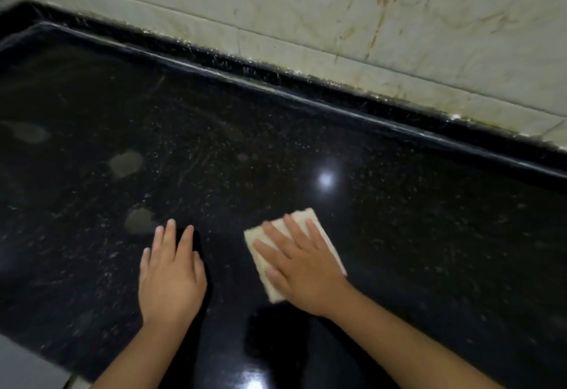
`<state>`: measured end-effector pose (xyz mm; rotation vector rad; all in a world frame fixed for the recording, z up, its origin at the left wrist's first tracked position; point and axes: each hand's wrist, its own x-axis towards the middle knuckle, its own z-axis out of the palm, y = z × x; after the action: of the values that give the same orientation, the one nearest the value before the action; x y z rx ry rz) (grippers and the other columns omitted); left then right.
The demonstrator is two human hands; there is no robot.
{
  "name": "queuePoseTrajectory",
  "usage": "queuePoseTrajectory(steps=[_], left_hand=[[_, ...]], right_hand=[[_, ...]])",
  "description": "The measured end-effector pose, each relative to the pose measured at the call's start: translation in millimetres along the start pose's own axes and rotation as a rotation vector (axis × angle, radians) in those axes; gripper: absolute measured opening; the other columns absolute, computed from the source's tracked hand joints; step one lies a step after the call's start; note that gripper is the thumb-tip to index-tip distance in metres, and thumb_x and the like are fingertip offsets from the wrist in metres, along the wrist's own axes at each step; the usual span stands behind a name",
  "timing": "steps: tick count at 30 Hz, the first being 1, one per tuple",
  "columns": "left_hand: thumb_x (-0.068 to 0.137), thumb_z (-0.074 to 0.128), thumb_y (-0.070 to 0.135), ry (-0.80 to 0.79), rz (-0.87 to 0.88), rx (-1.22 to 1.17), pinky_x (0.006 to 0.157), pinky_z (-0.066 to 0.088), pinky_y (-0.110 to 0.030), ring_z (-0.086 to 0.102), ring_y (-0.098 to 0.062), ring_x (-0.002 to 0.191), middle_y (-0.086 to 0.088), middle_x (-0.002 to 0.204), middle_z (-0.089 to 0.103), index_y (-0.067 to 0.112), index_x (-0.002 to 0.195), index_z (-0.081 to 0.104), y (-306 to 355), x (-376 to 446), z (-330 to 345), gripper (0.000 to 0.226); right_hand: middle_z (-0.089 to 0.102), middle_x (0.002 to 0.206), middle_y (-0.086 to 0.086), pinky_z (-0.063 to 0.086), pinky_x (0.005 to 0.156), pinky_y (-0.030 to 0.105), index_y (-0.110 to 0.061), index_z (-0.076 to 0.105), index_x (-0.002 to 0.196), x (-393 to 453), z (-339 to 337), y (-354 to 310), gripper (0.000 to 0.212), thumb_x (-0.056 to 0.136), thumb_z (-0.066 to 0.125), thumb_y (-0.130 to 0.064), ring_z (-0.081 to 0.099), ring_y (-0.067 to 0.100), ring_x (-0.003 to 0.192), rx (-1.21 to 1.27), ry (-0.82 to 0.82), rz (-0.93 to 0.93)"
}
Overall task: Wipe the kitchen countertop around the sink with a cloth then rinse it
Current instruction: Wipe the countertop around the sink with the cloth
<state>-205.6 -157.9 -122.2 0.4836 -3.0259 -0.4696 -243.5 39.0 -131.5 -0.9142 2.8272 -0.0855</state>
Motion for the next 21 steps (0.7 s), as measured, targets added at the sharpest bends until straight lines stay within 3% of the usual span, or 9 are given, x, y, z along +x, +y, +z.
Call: queuePoseTrajectory(steps=[3, 5, 6, 9, 12, 16, 18, 21], left_hand=[[0.089, 0.045, 0.012, -0.008, 0.084, -0.010, 0.102, 0.032, -0.054, 0.037, -0.040, 0.129, -0.026, 0.137, 0.042, -0.002, 0.124, 0.052, 22.0, 14.9, 5.0, 0.039], [0.092, 0.048, 0.012, -0.045, 0.109, -0.032, 0.109, 0.024, -0.048, 0.028, -0.034, 0.136, -0.021, 0.145, 0.032, 0.002, 0.132, 0.045, 35.7, 24.2, 10.1, 0.041], [0.093, 0.046, 0.015, -0.062, 0.119, -0.029, 0.111, 0.020, -0.044, 0.023, -0.030, 0.139, -0.017, 0.148, 0.028, 0.005, 0.136, 0.040, 40.8, 27.7, 12.4, 0.044], [0.096, 0.035, 0.025, -0.096, 0.113, -0.005, 0.115, 0.007, -0.036, 0.009, -0.021, 0.142, -0.009, 0.153, 0.016, 0.012, 0.143, 0.027, 45.1, 32.5, 17.0, 0.049], [0.096, 0.034, 0.026, -0.082, 0.110, -0.028, 0.115, 0.005, -0.035, 0.009, -0.020, 0.142, -0.008, 0.153, 0.017, 0.012, 0.143, 0.026, 45.2, 33.7, 18.3, 0.049], [0.094, 0.020, 0.039, -0.083, 0.110, -0.018, 0.113, 0.010, -0.038, 0.015, -0.023, 0.141, -0.011, 0.150, 0.025, 0.009, 0.140, 0.033, 45.1, 33.3, 20.4, 0.056], [0.083, 0.006, 0.045, -0.072, 0.128, -0.007, 0.112, 0.013, -0.039, 0.021, -0.025, 0.139, -0.012, 0.148, 0.030, 0.008, 0.137, 0.038, 43.9, 33.6, 20.6, 0.073], [0.078, 0.002, 0.046, -0.078, 0.118, -0.003, 0.113, 0.013, -0.039, 0.021, -0.024, 0.139, -0.012, 0.148, 0.030, 0.009, 0.137, 0.038, 42.7, 34.8, 20.8, 0.079]], right_hand=[[0.040, 0.137, -0.002, 0.015, 0.105, 0.042, -0.034, 0.026, 0.140, -60.8, 7.2, 66.6, 0.049, 0.098, 0.002, -0.041, 0.041, 0.029, 0.122, -0.071, -0.024, 0.210], [0.040, 0.140, 0.004, 0.028, 0.101, 0.047, -0.031, 0.027, 0.141, -73.8, -9.7, 116.1, 0.055, 0.097, -0.003, -0.045, 0.048, 0.033, 0.122, -0.041, -0.049, 0.467], [0.035, 0.147, 0.004, 0.029, 0.104, 0.050, -0.028, 0.028, 0.142, -73.1, -19.6, 140.1, 0.059, 0.096, -0.004, -0.047, 0.042, 0.033, 0.130, -0.047, -0.057, 0.593], [-0.002, 0.158, -0.004, 0.003, 0.116, 0.049, -0.031, 0.010, 0.148, -44.8, -39.0, 192.7, 0.050, 0.098, 0.011, -0.042, -0.003, 0.026, 0.145, 0.130, -0.038, 0.922], [-0.009, 0.157, -0.004, -0.006, 0.114, 0.051, -0.030, 0.006, 0.148, 19.4, -51.3, 203.9, 0.050, 0.100, 0.015, -0.039, -0.011, 0.030, 0.144, 0.230, -0.010, 1.046], [-0.012, 0.157, -0.003, -0.010, 0.111, 0.055, -0.030, 0.002, 0.148, 104.8, -57.7, 171.0, 0.051, 0.100, 0.013, -0.040, -0.015, 0.033, 0.142, 0.256, -0.042, 0.918], [-0.013, 0.157, -0.004, -0.010, 0.112, 0.054, -0.030, 0.001, 0.148, 132.0, -53.1, 136.4, 0.051, 0.100, 0.013, -0.040, -0.015, 0.032, 0.142, 0.223, -0.046, 0.733], [-0.007, 0.158, -0.004, -0.007, 0.113, 0.053, -0.031, 0.006, 0.148, 143.6, -38.6, 76.2, 0.050, 0.100, 0.016, -0.039, -0.011, 0.032, 0.143, 0.149, -0.042, 0.412]])
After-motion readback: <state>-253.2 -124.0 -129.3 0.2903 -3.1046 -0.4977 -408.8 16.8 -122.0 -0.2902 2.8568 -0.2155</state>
